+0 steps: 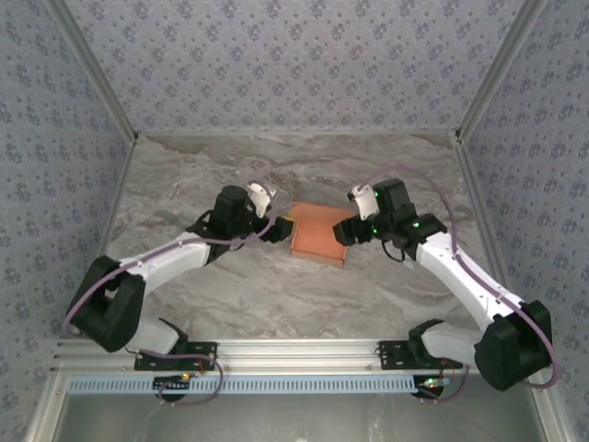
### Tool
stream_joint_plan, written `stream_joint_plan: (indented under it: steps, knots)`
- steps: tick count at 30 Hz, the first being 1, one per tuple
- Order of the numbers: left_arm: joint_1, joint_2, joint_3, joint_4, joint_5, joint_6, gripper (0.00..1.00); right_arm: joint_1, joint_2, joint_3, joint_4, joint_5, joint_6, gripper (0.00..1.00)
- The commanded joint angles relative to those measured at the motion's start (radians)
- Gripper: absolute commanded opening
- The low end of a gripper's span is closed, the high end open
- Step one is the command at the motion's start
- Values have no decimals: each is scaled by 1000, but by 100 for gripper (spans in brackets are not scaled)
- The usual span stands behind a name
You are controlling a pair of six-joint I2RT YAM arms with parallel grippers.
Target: Fold the paper box
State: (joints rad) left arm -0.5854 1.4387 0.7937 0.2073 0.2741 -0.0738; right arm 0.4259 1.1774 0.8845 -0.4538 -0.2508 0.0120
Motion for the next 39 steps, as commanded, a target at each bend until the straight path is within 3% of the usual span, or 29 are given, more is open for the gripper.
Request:
stream_joint_plan:
  steps: [1, 6, 9, 13, 19, 22, 27, 39]
  knots:
    - [-2, 62, 58, 18, 27, 84, 86, -6, -47, -67, 115, 54, 33, 76]
    - [-3, 129, 78, 66, 15, 92, 82, -72, -44, -109, 197, 126, 67, 77]
    - [-1, 134, 75, 95, 12, 97, 82, -109, -37, -125, 225, 79, 57, 78]
    - [3, 154, 84, 125, 51, 112, 72, -154, 18, -137, 284, -47, 32, 72]
    - [10, 224, 127, 149, 121, 86, 51, -136, 123, -108, 336, -84, 18, 46]
    - [11, 245, 142, 144, 147, 70, 37, -138, 138, -114, 385, -87, 73, 38]
    - [9, 240, 151, 120, 161, 9, 23, -123, 144, -114, 438, -77, 213, 29]
    - [-20, 194, 120, 123, 65, -158, 13, -9, 178, -107, 466, 31, 368, 24]
